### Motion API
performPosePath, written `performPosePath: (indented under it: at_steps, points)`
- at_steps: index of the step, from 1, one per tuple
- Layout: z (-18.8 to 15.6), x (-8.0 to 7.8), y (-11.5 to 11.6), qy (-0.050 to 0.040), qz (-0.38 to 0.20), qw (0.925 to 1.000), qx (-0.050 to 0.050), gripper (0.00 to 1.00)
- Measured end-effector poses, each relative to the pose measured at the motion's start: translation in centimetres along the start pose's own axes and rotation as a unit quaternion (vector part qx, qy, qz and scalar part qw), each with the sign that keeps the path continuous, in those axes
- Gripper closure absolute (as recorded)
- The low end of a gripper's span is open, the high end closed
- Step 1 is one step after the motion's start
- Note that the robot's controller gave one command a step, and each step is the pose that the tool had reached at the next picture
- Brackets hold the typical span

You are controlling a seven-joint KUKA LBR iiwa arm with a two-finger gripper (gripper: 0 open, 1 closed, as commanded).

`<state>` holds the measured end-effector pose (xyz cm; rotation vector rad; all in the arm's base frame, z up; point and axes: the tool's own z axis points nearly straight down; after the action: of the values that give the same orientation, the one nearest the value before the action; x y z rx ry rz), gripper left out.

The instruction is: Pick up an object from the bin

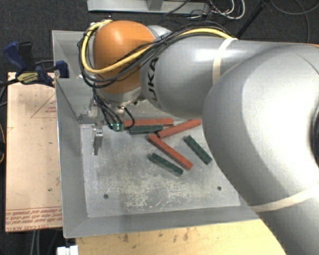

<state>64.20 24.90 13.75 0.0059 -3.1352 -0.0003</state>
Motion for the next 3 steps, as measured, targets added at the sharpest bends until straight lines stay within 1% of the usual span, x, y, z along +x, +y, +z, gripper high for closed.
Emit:
performPosePath:
  at_steps: [1,2,3]
  points:
    - [-0.5,-0.2,-0.1,-0.0036,0.001,1.0000,-0.001,0.00]
    - [5.8,0.2,-8.5,-0.0057,-0.041,0.9992,-0.001,1.00]
    - [5.8,0.2,-8.5,-0.0058,-0.041,0.9992,-0.001,1.00]
